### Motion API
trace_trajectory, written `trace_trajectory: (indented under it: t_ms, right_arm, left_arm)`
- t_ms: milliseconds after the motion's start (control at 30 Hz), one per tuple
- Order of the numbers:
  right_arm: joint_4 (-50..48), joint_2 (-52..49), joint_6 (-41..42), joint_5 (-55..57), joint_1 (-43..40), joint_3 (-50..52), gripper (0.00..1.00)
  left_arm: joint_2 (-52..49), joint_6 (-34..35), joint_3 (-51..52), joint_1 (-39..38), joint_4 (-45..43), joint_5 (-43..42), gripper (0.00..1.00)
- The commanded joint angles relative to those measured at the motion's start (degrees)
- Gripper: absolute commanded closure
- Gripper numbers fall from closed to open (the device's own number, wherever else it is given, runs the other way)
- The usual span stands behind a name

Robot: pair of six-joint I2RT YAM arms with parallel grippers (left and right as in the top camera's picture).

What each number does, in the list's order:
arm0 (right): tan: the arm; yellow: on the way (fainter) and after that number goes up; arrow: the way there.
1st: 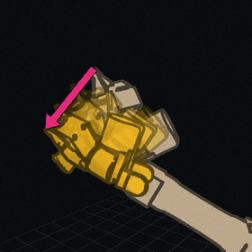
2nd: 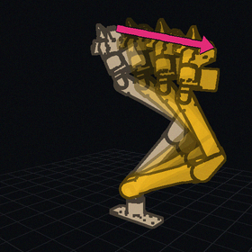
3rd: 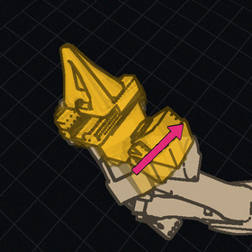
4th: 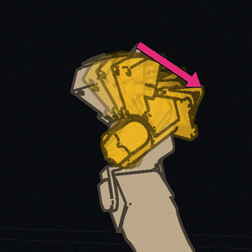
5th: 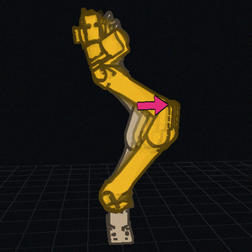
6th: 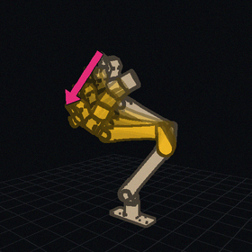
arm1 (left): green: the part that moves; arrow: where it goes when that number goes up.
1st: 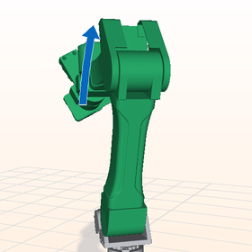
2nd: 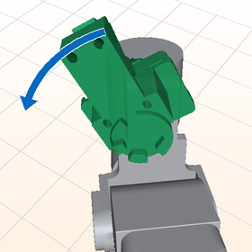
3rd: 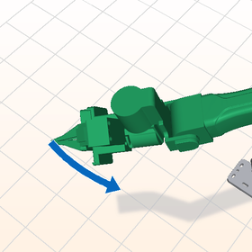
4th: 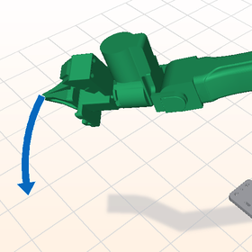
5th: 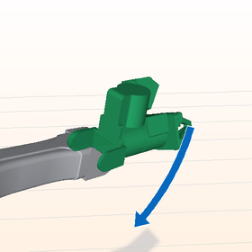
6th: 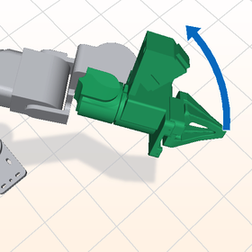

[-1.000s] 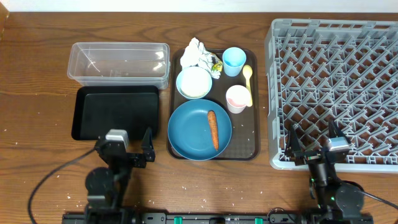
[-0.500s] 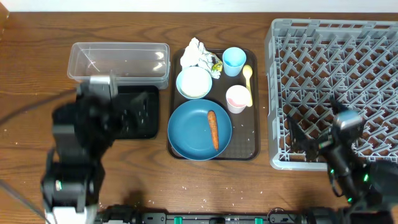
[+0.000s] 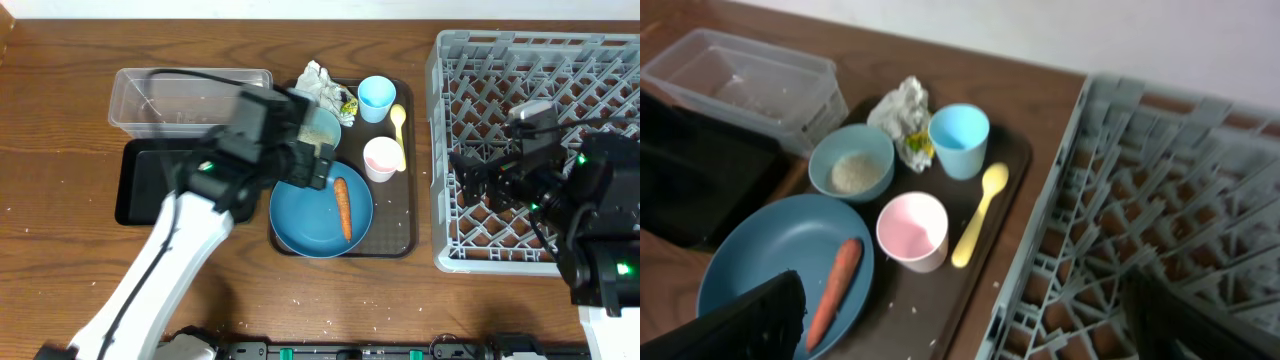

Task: Sort waste into correct bins and load items into the dishwasher rack
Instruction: 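Reach the left gripper to the carrot on the blue plate and grasp it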

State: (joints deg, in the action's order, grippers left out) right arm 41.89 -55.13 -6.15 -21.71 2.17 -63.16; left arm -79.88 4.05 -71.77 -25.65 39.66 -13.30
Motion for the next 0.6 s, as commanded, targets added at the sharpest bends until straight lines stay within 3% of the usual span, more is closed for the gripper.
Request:
trace_trajectory:
  t_ms: [0, 167, 333, 567]
  right_arm:
    - [0.37, -1.60, 2.97, -1.25, 0.48, -1.25, 0.01]
    - [1.14, -2.25, 2.86, -1.55, 0.48, -1.22, 0.01]
    - [1.49, -2.25, 2.89, 0.94, 0.48, -1.22, 0.01]
    - [1.64, -2.25, 2.89, 0.94, 0.48, -1.22, 0.01]
  left_arm:
    - [-4.90, -0.37, -0.87, -1.05, 0.79, -0.22, 0.04]
    - [-7.56, 6.69, -0.90, -1.09, 1.42, -2.01, 0.04]
    - [-11.10, 21.99, -0.02, -3.30, 4.17, 7.48, 0.09]
    - [-18.53, 26.47, 0.33, -9.62, 1.16, 10.36, 0.15]
